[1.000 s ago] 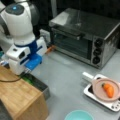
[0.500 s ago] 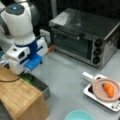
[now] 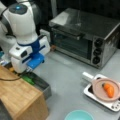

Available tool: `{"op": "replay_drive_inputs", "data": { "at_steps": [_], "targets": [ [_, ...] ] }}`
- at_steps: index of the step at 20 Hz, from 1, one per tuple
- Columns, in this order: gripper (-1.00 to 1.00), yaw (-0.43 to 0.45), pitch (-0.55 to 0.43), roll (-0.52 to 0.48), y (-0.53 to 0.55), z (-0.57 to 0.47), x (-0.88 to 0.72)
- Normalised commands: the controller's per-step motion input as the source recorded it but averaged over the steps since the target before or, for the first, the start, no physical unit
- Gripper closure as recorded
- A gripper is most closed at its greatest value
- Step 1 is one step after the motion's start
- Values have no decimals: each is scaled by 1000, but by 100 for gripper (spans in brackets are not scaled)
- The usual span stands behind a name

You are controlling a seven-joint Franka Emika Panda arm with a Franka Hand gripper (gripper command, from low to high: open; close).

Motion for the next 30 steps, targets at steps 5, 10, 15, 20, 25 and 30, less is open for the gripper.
{"op": "replay_drive_inputs", "data": {
  "at_steps": [5,10,15,20,25,30],
  "targets": [
    [-100,-140,-177,46,348,-96,-132],
    [-100,-146,-167,63,298,-81,-158],
    [-100,-160,-153,70,301,-71,-157],
    [-100,-171,-141,80,314,-72,-132],
    [-100,-168,-150,69,266,-140,-94],
    [-100,-115,-161,30,99,-232,-37]
  ]
}}
